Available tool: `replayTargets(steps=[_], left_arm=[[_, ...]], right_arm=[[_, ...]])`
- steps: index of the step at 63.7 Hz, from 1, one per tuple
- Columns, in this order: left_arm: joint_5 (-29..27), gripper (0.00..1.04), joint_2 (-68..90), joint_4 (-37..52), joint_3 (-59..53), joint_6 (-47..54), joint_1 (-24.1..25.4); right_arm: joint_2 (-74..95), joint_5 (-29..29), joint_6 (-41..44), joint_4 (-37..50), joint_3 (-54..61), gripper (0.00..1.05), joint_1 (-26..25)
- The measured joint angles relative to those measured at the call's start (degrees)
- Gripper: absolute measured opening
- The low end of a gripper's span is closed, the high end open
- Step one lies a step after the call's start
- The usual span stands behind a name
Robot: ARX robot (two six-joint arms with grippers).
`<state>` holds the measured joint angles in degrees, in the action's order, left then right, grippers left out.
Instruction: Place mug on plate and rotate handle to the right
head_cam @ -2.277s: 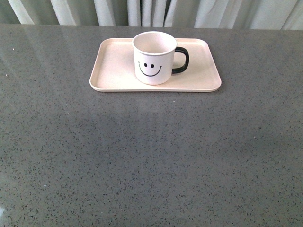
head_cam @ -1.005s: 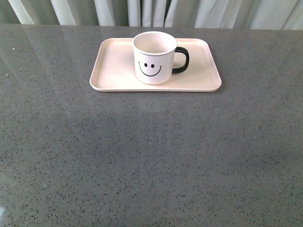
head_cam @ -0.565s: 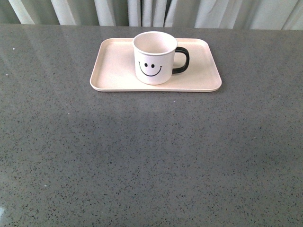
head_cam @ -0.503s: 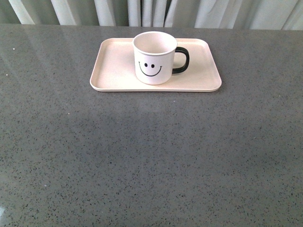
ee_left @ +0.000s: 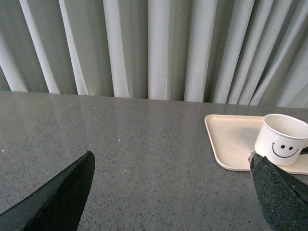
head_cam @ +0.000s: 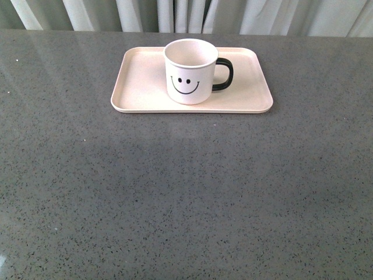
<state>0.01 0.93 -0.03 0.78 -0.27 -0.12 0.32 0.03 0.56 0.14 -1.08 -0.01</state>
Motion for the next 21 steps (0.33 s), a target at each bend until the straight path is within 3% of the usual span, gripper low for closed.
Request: replayTargets(steps=[21], left_arm=[[0.00,0.96,-0.02,0.00,0.00,0.00,0.00]], right_arm=[[0.00,0.00,0.00,0.00,0.00,0.96,0.00]])
